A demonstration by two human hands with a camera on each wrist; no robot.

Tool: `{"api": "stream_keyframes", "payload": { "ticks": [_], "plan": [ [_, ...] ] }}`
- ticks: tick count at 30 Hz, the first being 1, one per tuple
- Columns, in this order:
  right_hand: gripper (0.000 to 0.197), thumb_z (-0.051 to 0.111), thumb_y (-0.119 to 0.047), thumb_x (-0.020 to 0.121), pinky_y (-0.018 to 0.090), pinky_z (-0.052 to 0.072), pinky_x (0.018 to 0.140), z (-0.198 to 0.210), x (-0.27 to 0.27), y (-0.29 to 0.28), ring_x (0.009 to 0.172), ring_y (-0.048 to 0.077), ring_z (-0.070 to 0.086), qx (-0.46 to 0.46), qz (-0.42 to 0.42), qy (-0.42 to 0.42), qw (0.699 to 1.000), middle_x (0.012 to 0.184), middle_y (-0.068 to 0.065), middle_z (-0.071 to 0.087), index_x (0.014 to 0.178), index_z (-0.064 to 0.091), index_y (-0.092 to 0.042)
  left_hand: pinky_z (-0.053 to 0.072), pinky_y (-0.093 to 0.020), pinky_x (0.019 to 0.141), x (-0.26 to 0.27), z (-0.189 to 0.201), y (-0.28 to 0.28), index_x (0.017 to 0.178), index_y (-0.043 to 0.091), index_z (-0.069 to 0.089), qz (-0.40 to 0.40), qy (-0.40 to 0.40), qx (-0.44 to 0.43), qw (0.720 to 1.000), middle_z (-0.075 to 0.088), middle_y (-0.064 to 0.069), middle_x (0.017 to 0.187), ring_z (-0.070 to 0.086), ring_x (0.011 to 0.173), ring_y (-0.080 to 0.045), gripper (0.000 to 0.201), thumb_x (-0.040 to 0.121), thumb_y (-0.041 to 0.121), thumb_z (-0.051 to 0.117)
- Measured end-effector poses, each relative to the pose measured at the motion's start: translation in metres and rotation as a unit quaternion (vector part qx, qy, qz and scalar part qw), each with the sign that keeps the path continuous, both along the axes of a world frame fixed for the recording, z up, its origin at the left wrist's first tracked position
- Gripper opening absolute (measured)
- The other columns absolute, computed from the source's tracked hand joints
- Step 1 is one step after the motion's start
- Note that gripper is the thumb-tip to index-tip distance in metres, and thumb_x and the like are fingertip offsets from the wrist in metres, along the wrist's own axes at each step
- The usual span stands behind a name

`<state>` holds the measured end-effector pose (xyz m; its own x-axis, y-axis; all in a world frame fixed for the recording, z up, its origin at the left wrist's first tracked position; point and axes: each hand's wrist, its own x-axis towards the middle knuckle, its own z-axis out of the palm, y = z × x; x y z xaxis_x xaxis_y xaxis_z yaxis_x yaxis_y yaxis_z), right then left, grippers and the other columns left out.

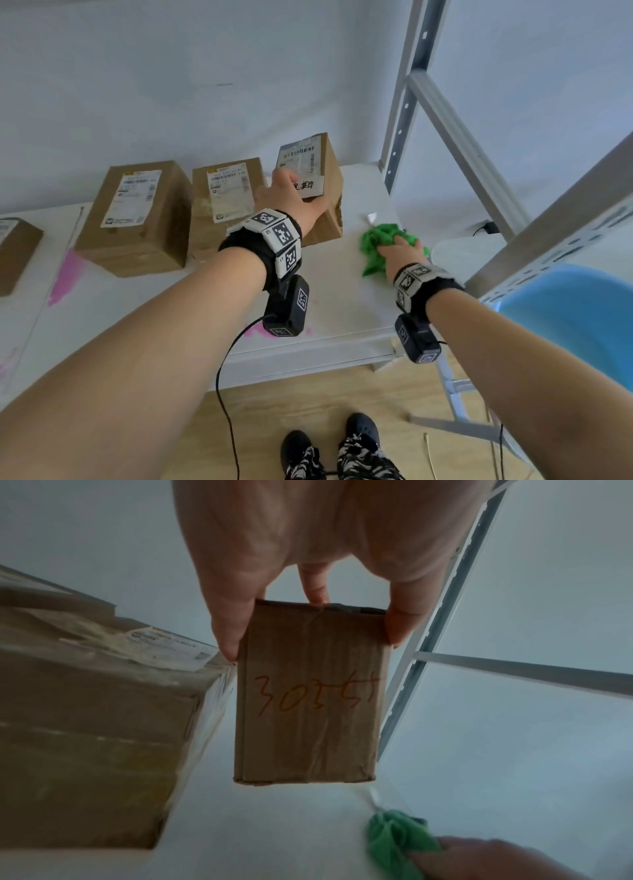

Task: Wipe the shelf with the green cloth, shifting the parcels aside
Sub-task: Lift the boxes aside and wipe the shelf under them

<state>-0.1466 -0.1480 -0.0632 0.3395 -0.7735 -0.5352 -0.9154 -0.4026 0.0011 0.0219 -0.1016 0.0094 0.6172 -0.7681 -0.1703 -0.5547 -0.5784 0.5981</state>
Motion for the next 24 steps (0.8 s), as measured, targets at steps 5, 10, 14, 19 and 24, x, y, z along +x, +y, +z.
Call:
{"api": "stream_keyframes", "payload": {
  "ticks": [5,10,14,19,24],
  "plan": [
    [0.044,0.037,-0.010,0.095,0.056,0.018,0.117,-0.013,0.005,0.025,0.137,0.046,0.022,-0.024,0.011,-0.021,0.999,0.146,0.012,0.032,0.138,0.045,-0.017,0.040,-0.028,0.078,-0.010,-0.015,-0.001,0.128,0.021,0.038,-0.016,-0.019,0.031,0.999,0.042,-0.013,0.129,0.044,0.089,-0.021,0.062,0.079,0.048,0.064],
    [0.048,0.047,-0.015,0.095,0.046,0.028,0.117,-0.020,-0.012,0.056,0.147,0.037,0.008,0.047,0.036,-0.090,0.994,0.156,0.002,0.022,0.142,0.043,-0.025,0.048,-0.033,0.086,-0.020,-0.027,-0.012,0.128,0.020,0.036,-0.038,-0.007,0.049,0.998,0.046,-0.012,0.128,0.054,0.096,-0.025,0.064,0.079,0.049,0.064],
    [0.044,0.048,-0.018,0.096,0.045,0.025,0.119,-0.026,-0.025,0.057,0.148,0.035,0.004,0.053,0.083,-0.101,0.990,0.157,-0.003,0.022,0.138,0.048,-0.030,0.046,-0.034,0.087,-0.033,-0.031,-0.026,0.129,0.018,0.036,-0.039,-0.023,0.055,0.997,0.043,-0.014,0.129,0.045,0.088,-0.023,0.064,0.080,0.047,0.065],
    [0.047,0.049,-0.015,0.095,0.046,0.024,0.119,-0.025,-0.027,0.053,0.148,0.035,0.003,0.058,0.102,-0.099,0.988,0.157,-0.003,0.022,0.138,0.047,-0.033,0.046,-0.034,0.084,-0.050,-0.035,-0.041,0.128,0.017,0.036,-0.048,-0.020,0.073,0.996,0.036,-0.015,0.129,0.047,0.085,-0.025,0.066,0.078,0.045,0.068],
    [0.047,0.049,-0.014,0.095,0.046,0.028,0.117,-0.028,-0.033,0.051,0.149,0.033,0.003,0.055,0.106,-0.121,0.985,0.156,-0.005,0.023,0.138,0.047,-0.035,0.046,-0.034,0.087,-0.062,-0.040,-0.045,0.130,0.021,0.036,-0.100,-0.059,0.087,0.989,0.033,-0.013,0.128,0.055,0.102,-0.030,0.069,0.075,0.044,0.070]
  ]
}}
